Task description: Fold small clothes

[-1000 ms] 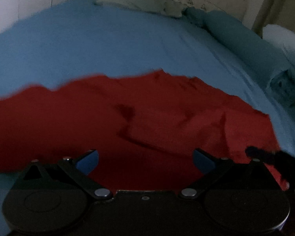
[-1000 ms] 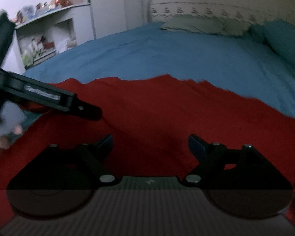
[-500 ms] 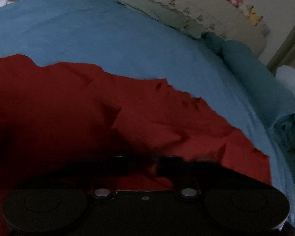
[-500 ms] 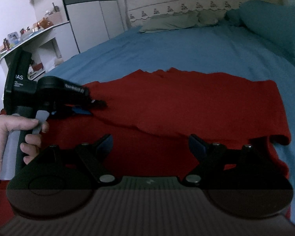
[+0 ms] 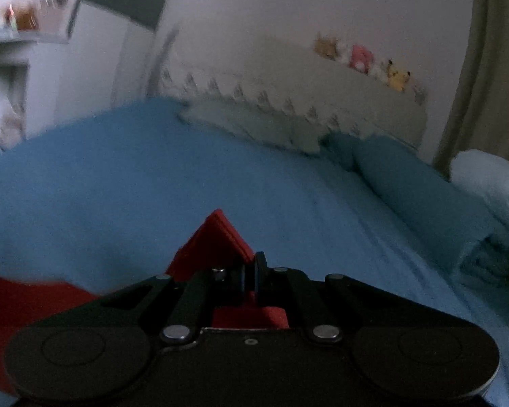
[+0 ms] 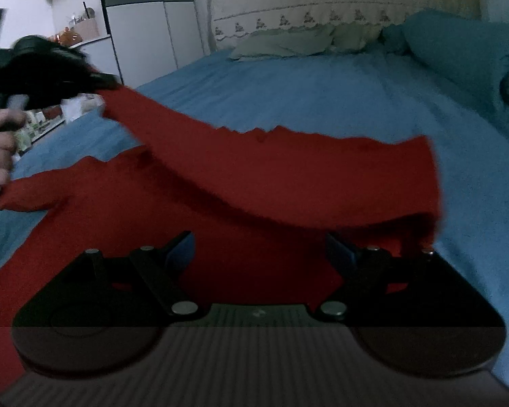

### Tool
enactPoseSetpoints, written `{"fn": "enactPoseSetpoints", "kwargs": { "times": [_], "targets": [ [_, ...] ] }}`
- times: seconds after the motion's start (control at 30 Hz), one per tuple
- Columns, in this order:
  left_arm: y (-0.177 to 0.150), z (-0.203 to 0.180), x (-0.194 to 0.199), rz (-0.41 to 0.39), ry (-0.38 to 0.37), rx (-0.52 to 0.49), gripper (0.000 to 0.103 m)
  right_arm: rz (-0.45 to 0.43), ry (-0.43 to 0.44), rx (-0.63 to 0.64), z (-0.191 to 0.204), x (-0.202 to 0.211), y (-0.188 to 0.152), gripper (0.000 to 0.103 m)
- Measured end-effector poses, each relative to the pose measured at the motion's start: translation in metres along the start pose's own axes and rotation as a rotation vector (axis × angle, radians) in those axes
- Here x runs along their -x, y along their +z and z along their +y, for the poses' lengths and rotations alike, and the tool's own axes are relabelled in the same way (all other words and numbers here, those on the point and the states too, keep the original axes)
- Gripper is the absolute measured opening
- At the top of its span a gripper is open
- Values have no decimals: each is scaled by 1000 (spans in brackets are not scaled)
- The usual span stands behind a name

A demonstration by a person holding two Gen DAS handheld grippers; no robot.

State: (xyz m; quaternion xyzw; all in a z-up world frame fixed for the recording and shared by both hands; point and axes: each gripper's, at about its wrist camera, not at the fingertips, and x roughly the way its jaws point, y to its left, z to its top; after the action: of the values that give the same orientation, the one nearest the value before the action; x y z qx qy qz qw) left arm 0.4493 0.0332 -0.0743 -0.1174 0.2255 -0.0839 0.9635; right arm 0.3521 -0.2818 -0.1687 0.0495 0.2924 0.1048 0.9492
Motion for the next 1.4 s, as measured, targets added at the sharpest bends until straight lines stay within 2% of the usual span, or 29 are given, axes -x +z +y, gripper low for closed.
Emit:
{"fn": "enactPoseSetpoints", "kwargs": {
  "times": [0.07, 0.17, 0.27, 0.4, 0.43, 0.5, 0.53, 0.6, 0.67, 0.77, 0.87, 0.93, 0.97, 1.03, 1.07, 1.2, 1.27, 1.33, 1.37, 1.4],
  "targets": [
    [-10, 16, 7, 11, 27, -16, 4, 9, -3, -20, -4, -1, 2, 99],
    [-37, 38, -1, 87, 71, -29, 5, 39, -11, -57, -10, -6, 2, 99],
    [-63, 55, -11, 164, 109, -2, 10, 58, -25, -74, -15, -9, 2, 99],
    [-79, 71, -5, 226, 155, 45, 37, 39, -42, -68, -17, -9, 10, 99],
    [-80, 76, -1, 226, 155, 54, 40, 34, -45, -64, -18, -9, 13, 99],
    [-80, 78, 8, 215, 136, 56, 58, 23, -54, -55, -19, -12, 18, 99],
    [-77, 77, 10, 211, 125, 48, 63, 20, -58, -51, -19, -14, 21, 99],
    [-69, 74, 11, 204, 109, 39, 82, 16, -66, -56, -19, -20, 27, 99],
    [-62, 77, 7, 206, 141, 50, 91, 13, -50, -82, -17, -26, 31, 99],
    [-55, 92, -14, 256, 157, 112, 91, 2, -21, -100, -9, -28, 33, 99],
    [-54, 104, -40, 299, 145, 188, 84, 2, -4, -80, 3, -30, 31, 99],
    [-54, 104, -47, 313, 106, 206, 53, 9, 3, -64, 9, -31, 30, 99],
    [-53, 101, -48, 321, 85, 198, 26, 14, 4, -55, 12, -32, 29, 99],
    [-51, 86, -40, 299, 46, 139, 20, 17, 4, -41, 15, -33, 27, 99],
    [-51, 77, -32, 275, 2, 101, 14, 16, 6, -38, 16, -32, 27, 99],
    [-58, 36, -1, 214, -133, -65, 14, 20, 11, -52, 14, -34, 24, 99],
    [-70, 19, 7, 243, -196, -140, 14, 27, 10, -69, 12, -35, 22, 99],
    [-84, 8, 8, 301, -225, -190, 16, 31, 13, -87, 11, -35, 21, 99],
    [-92, 6, 8, 331, -228, -205, 20, 32, 15, -93, 11, -35, 20, 99],
    [-98, 5, 7, 351, -221, -214, 30, 31, 16, -95, 11, -34, 19, 99]
  ]
}}
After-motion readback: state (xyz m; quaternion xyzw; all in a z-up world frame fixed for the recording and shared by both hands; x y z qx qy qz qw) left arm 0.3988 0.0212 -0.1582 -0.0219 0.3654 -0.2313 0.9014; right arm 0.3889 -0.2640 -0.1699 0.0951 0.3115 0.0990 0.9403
